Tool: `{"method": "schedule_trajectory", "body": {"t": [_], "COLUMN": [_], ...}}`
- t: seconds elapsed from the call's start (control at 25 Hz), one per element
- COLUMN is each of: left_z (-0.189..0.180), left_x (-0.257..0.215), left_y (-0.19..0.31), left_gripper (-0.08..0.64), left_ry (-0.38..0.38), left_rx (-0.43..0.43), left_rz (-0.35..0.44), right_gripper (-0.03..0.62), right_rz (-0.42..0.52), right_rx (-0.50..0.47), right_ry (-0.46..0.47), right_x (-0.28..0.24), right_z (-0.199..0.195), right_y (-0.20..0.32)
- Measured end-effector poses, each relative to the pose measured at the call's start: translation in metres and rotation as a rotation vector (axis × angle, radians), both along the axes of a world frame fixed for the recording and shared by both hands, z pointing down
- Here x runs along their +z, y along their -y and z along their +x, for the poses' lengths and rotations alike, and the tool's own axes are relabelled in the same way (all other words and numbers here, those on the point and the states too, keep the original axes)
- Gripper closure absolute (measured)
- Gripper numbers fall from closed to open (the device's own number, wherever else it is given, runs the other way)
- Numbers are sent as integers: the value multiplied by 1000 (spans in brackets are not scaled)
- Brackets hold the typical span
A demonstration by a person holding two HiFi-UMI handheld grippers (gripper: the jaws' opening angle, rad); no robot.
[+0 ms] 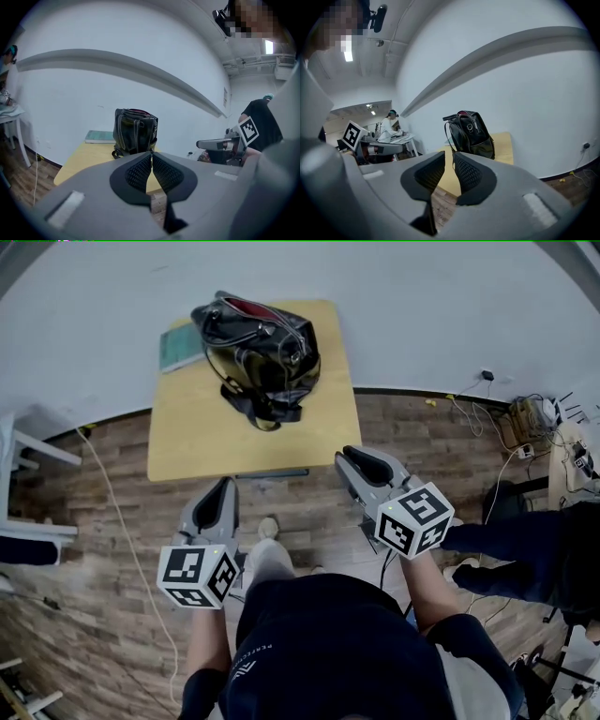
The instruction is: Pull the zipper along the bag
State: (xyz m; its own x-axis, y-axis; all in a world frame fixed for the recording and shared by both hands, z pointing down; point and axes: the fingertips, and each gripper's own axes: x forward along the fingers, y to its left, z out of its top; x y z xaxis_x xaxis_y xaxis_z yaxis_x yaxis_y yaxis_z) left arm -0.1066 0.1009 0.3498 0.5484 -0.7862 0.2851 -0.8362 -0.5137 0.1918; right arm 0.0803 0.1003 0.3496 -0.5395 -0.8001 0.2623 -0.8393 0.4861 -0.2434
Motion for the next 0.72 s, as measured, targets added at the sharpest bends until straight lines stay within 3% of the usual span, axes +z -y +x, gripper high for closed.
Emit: {"method": "schedule_trajectory", "body": {"t": [0.36,0.72], "left_z": [-36,-42], "left_x": [-6,-7], "left_y": [102,170], "left_gripper": [512,503], "left_ry": [-6,13], "left_rx": [124,269], "left_rz": [-7,3], "right_gripper": [500,492], "right_rz": [10,17], "right_rx": [155,307], "right_ry": [16,-8], "right_x": [-12,-15], "right_z": [-23,-28], "right_y": [86,138]}}
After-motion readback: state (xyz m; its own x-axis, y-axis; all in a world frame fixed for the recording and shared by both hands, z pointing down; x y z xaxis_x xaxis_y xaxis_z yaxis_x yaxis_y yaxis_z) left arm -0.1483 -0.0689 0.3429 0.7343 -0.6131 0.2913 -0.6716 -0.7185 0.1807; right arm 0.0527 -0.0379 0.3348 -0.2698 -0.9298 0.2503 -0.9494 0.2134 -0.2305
